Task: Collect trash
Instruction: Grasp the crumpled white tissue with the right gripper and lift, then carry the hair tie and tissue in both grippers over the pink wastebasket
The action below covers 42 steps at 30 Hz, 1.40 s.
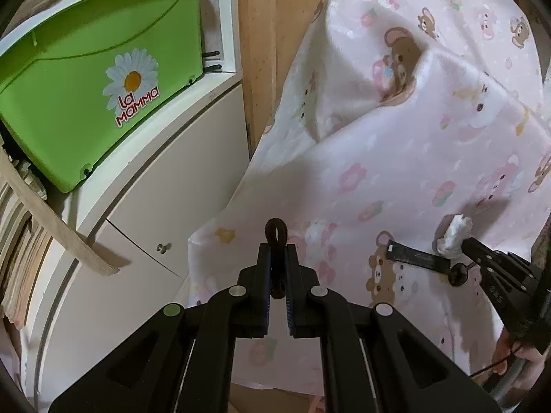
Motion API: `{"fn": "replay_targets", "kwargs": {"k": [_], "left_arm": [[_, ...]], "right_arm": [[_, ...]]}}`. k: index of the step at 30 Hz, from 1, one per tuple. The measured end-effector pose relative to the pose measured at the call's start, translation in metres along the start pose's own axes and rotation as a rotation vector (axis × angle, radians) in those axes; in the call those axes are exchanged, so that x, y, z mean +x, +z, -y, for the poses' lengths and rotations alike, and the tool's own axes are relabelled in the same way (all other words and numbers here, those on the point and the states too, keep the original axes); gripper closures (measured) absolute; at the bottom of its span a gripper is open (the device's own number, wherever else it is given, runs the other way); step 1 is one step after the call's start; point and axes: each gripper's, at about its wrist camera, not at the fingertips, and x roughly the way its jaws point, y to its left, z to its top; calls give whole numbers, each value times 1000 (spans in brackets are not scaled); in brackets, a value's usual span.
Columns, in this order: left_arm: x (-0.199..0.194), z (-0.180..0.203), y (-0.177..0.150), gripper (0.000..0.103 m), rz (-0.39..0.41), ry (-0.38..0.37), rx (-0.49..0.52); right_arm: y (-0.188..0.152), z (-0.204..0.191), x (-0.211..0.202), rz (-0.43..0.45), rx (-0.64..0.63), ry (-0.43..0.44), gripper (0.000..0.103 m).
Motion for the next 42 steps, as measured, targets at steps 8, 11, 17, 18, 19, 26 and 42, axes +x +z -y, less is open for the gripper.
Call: {"fn": "replay_targets", "kwargs": {"k": [8,11,17,18,19,26,42], "left_arm": [[-4,4,0,97,11,1,5],[-6,8,-2,97,4,-2,11],[-4,16,-6,97,-14,-11,18],[-3,16,-6,97,-15,-11,19],[-3,17,-6,97,-16,-10,19],[-1,17,-4,97,-23,-14,9],[-4,16,-18,97,-24,-5,-11]], "right_arm": [[-5,-5,-49,90,-75,92,101],[-11,0,-56,36,-96,88,101],[-21,21,-38,-108,-63,102,98],[-22,24,-35,-128,-59,108,93],[-23,25,-32,-138,-58,110,74],[-29,13,-23,-92,-47,117,21],[-44,-7,-13,-10,-48,-4,82]]}}
